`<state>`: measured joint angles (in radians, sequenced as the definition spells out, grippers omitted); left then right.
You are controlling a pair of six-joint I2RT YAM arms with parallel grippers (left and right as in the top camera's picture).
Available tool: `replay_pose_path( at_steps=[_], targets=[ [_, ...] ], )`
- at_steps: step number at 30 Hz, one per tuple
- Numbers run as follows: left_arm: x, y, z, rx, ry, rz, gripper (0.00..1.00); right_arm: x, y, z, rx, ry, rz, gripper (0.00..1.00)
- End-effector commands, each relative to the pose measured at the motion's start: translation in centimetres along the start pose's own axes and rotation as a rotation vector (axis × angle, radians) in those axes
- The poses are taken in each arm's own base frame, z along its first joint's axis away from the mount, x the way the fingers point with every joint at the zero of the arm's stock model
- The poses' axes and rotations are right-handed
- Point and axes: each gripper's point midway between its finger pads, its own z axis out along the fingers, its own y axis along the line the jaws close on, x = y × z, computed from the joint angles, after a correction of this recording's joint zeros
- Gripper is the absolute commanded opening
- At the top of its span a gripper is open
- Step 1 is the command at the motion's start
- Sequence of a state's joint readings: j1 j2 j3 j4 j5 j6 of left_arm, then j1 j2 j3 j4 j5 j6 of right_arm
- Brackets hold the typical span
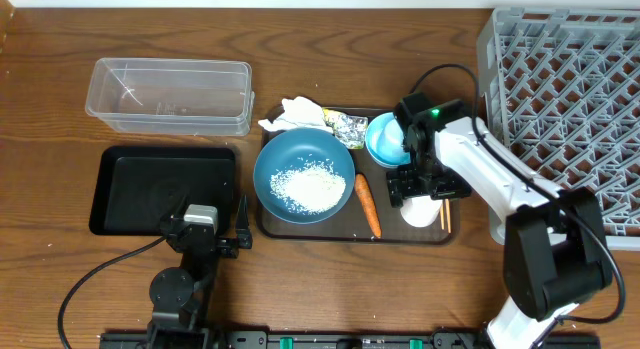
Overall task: Sort waste into correct bins and load items into the dishwasher rack
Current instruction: 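Move the right gripper to the white cup and grasp it, then lift the white cup with the right gripper toward the dish rack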
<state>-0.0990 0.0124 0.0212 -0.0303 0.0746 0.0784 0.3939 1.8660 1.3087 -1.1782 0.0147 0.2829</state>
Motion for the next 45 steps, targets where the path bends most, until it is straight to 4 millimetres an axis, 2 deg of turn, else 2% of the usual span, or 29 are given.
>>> replay_pose_path(
  at_steps=[1, 6, 15, 17, 20, 24, 34, 39, 42, 45],
  targets=[
    [1.6, -0.1, 0.1, 0.007, 0.048, -0.006, 0.98, -0.6, -0.2, -0.2, 0.023, -0.017, 0.017, 0.99],
    [1.6, -0.1, 0.1, 0.007, 0.048, -0.006, 0.98, -0.6, -0.2, 0.0, 0.022, -0.018, 0.016, 0.99],
    [1.6, -0.1, 0.1, 0.007, 0.048, -0.006, 0.98, -1.3, 0.1, 0.7, 0.011, -0.053, 0.036, 0.76],
    [1.6, -0.1, 0.1, 0.007, 0.048, -0.006, 0.98, -1.2, 0.0, 0.7, 0.013, -0.049, 0.036, 0.67],
    [1.6, -0.1, 0.1, 0.007, 0.048, -0.006, 0.98, -1.0, -0.1, 0.6, 0.015, -0.042, 0.036, 0.59],
    [1.6, -0.1, 0.1, 0.007, 0.048, -0.006, 0.98, -0.3, -0.4, -0.4, 0.015, -0.041, 0.040, 0.59],
    [1.6, -0.1, 0.1, 0.007, 0.048, -0.007, 0.98, -0.1, -2.9, -5.9, -0.045, -0.204, 0.112, 0.61],
    [1.6, -0.1, 0.1, 0.007, 0.048, -0.006, 0.98, -0.2, -3.6, -7.6, -0.117, -0.259, 0.108, 0.62],
    [1.6, -0.1, 0.1, 0.007, 0.048, -0.006, 0.98, -0.5, -4.0, -7.7, -0.133, -0.267, 0.117, 0.68],
    [1.6, -0.1, 0.1, 0.007, 0.048, -0.006, 0.98, -0.4, -3.7, -7.5, -0.143, -0.258, 0.105, 0.81]
  ],
)
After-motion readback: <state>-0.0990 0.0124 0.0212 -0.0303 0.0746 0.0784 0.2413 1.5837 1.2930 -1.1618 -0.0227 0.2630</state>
